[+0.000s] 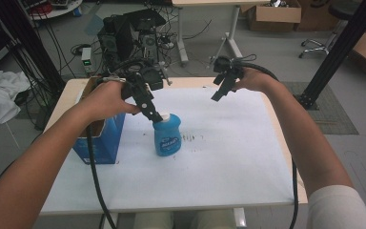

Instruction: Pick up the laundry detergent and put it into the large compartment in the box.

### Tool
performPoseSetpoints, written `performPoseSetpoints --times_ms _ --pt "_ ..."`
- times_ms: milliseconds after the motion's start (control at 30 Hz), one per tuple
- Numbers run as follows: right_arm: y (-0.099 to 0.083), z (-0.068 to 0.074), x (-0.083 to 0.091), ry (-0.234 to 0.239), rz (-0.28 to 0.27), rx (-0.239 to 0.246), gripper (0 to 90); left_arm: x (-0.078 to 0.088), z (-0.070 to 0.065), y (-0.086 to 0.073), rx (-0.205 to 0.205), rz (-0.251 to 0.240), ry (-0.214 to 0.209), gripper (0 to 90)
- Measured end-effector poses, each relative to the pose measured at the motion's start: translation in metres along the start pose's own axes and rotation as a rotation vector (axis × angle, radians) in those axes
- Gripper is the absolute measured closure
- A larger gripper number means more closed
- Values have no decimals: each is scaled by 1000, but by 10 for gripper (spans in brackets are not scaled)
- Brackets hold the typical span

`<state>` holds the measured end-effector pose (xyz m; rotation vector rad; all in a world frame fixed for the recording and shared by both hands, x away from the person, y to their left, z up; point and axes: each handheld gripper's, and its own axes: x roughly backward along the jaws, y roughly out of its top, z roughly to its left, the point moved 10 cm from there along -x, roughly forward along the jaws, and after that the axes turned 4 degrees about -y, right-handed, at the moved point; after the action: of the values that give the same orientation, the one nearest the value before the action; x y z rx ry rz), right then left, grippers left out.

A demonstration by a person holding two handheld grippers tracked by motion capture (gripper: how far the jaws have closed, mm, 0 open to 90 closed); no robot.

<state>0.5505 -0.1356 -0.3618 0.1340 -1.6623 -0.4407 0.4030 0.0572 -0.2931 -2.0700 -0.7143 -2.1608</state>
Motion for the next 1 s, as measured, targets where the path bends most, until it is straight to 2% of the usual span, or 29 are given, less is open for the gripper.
performPoseSetpoints --times_ms 367,700,1000 --pt "1 2 0 0 0 15 170 -8 -2 15 -14 29 -15 183" --pt "2 3 -1 5 -1 16 171 -21 6 21 0 60 -17 183" --pt "1 1 -1 2 2 11 171 -36 13 24 5 62 -26 184"
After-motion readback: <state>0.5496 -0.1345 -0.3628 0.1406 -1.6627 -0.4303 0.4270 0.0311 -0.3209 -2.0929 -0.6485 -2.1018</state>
